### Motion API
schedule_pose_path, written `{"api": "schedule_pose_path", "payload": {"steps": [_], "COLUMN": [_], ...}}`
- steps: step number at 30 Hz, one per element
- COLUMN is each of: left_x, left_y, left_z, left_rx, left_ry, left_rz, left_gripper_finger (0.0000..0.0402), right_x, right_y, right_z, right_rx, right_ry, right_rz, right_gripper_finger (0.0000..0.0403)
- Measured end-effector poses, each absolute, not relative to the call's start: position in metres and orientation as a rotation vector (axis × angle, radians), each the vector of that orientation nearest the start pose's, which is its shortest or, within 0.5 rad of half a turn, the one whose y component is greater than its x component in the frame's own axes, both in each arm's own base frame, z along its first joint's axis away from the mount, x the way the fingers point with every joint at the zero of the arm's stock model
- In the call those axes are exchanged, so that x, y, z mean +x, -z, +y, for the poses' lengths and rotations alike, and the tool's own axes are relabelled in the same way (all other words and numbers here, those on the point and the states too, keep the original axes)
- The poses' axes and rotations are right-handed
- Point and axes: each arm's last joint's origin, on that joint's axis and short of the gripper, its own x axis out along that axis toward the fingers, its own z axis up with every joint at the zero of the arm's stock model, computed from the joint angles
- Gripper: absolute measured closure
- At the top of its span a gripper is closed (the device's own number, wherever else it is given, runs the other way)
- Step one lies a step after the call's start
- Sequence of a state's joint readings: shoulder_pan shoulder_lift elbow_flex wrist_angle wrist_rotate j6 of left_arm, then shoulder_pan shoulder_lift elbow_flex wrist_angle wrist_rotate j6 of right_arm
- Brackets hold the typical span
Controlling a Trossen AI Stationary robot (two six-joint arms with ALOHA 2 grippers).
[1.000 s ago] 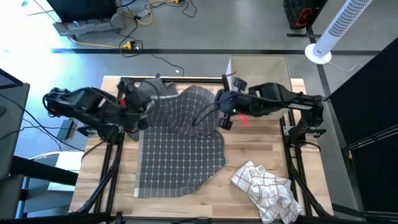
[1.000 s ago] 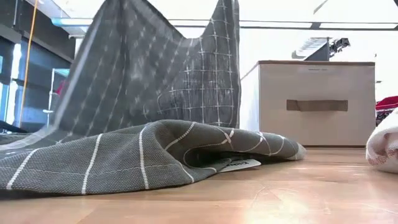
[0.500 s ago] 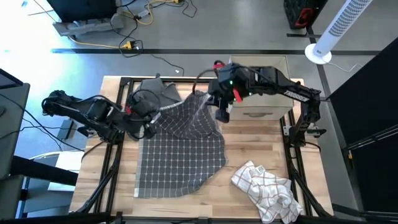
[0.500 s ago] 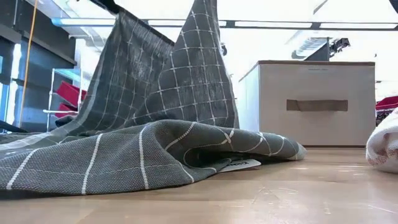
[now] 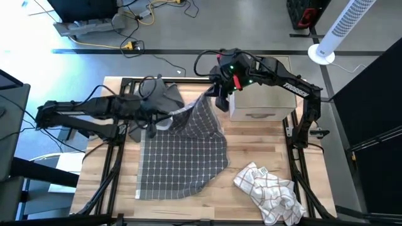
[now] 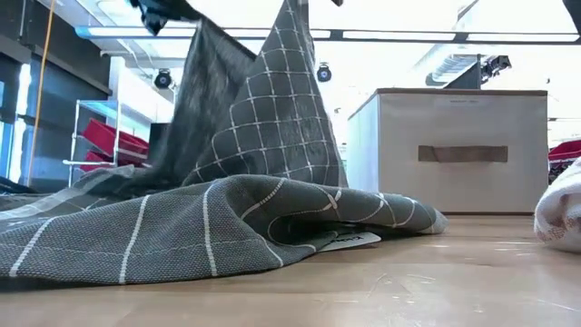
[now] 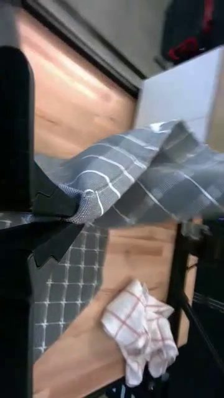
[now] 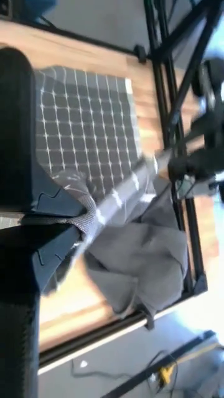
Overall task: Fold towel
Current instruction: Fold the gray checkered towel
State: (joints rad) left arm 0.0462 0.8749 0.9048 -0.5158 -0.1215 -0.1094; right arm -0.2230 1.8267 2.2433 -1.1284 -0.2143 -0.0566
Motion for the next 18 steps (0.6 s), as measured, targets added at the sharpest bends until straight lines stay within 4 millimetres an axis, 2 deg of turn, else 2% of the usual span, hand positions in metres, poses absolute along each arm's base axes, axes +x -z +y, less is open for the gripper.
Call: {"api": "schedule_pose_path", "payload": {"steps": [4,8,13,18], "left_x": [0.173,0.165,0.143,0.111], "left_y": [-0.325,-0.331,-0.343,-0.341], "left_z": [0.018,0.025,0.032,0.035], "left_rx": [-0.124,-0.141,-0.144,-0.184], "left_ry": [-0.106,-0.152,-0.236,-0.456], "left_rz": [0.465,0.418,0.32,0.346], "left_gripper_finger": [0.0398,0.0398,0.0398,0.0398], "right_x": [0.358,0.359,0.356,0.346], "right_y": [-0.459,-0.454,-0.408,-0.361], "right_z": [-0.072,-0.075,-0.091,-0.099], "right_rx": [0.047,0.008,0.075,0.123], "right_ry": [-0.195,-0.284,-0.321,-0.246], "right_rz": [0.562,0.546,0.629,0.595], "right_gripper_finger": [0.0403,0.0403,0.0403,0.0403]}}
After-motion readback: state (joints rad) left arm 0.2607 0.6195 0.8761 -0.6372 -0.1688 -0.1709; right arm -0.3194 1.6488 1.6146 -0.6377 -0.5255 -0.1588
